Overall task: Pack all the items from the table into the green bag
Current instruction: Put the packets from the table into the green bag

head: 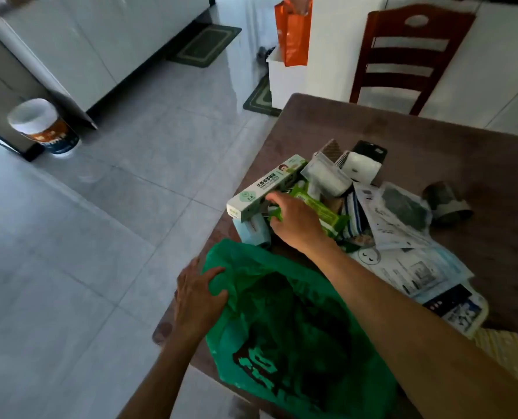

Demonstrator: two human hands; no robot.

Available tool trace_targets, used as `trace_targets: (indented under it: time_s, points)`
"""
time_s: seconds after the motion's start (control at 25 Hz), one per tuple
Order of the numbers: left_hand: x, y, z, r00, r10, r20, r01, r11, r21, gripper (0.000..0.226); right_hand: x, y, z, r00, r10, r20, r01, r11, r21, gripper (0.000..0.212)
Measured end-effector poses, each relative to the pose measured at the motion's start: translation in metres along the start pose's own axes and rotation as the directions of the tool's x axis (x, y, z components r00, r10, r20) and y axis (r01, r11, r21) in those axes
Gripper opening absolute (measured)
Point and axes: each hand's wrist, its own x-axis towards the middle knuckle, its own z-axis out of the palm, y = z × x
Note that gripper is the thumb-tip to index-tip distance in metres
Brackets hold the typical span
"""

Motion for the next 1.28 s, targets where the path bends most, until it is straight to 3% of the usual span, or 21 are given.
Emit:
trace_targets:
  time_s: [0.08,0.2,0.28,0.4,0.52,0.6,0.68,0.72,0.8,0.88,0.96,1.04,1.08,1.16,1.2,1.28]
  points:
    - [0.012,-0.006,-0.004,0.999,0.017,-0.030,-0.019,0.997,-0.073,0.042,0.028,-0.001,0.011,0.999,0.012,0.043,-0.009,0.997,-0.073,0.052]
    - [0.022,-0.018,-0.006,0.996,0.078,0.041,-0.073,0.989,-0.125,0.039,0.070,-0.004,0.029,0.980,0.098,0.171,-0.027,0.928,-0.373,0.077]
    - [0.023,-0.025,-0.005,0.990,0.115,0.083,-0.105,0.987,-0.121,0.041,0.087,-0.010,0.052,0.948,0.111,0.298,0.069,0.843,-0.533,0.082]
    - [0.019,-0.034,-0.007,0.961,0.275,0.037,-0.272,0.961,-0.056,0.041,0.105,-0.016,0.079,0.904,0.101,0.415,0.196,0.766,-0.613,0.067]
    - [0.019,-0.036,-0.005,0.913,0.408,-0.003,-0.406,0.910,0.089,0.041,0.104,-0.012,0.079,0.932,0.021,0.362,0.226,0.746,-0.627,0.046]
    - [0.018,-0.039,-0.004,0.931,0.363,0.022,-0.363,0.921,0.145,0.043,0.090,-0.012,0.061,0.983,-0.114,0.143,0.170,0.863,-0.476,0.047]
    - [0.022,-0.045,-0.001,0.961,0.267,0.067,-0.274,0.956,0.110,0.038,0.061,-0.020,0.027,0.983,-0.073,-0.171,0.062,0.996,-0.071,0.045]
    - [0.023,-0.047,0.001,0.970,0.226,0.090,-0.233,0.969,0.079,0.035,0.038,-0.030,0.007,0.965,0.030,-0.259,0.023,0.979,0.200,0.046]
    - [0.030,-0.051,0.004,0.981,0.156,0.118,-0.161,0.986,0.031,0.036,-0.012,-0.054,-0.030,0.900,0.233,-0.369,0.054,0.779,0.624,0.054]
    - [0.034,-0.049,0.006,0.980,0.085,0.179,-0.084,0.996,-0.011,0.042,-0.060,-0.077,-0.054,0.812,0.408,-0.417,0.090,0.619,0.780,0.063]
    - [0.032,-0.046,0.007,0.965,0.093,0.244,-0.075,0.994,-0.084,0.052,-0.104,-0.095,-0.067,0.798,0.445,-0.407,0.095,0.574,0.813,0.065]
    - [0.031,-0.043,0.005,0.958,0.152,0.244,-0.122,0.984,-0.132,0.061,-0.130,-0.101,-0.064,0.925,0.280,-0.258,0.014,0.654,0.757,0.060]
    - [0.031,-0.041,0.003,0.958,0.171,0.229,-0.134,0.977,-0.166,0.063,-0.134,-0.099,-0.057,0.977,0.184,-0.109,-0.066,0.744,0.664,0.056]
    - [0.026,-0.034,-0.005,0.968,0.187,0.166,-0.152,0.967,-0.205,0.059,-0.132,-0.091,-0.037,0.984,0.120,0.135,-0.159,0.930,0.331,0.049]
    - [0.021,-0.032,-0.008,0.971,0.206,0.118,-0.178,0.961,-0.211,0.057,-0.129,-0.086,-0.025,0.978,0.106,0.179,-0.132,0.981,0.140,0.048]
    - [0.011,-0.032,-0.013,0.969,0.247,0.003,-0.239,0.942,-0.236,0.056,-0.116,-0.088,-0.008,0.985,0.052,0.163,-0.024,0.985,-0.169,0.051]
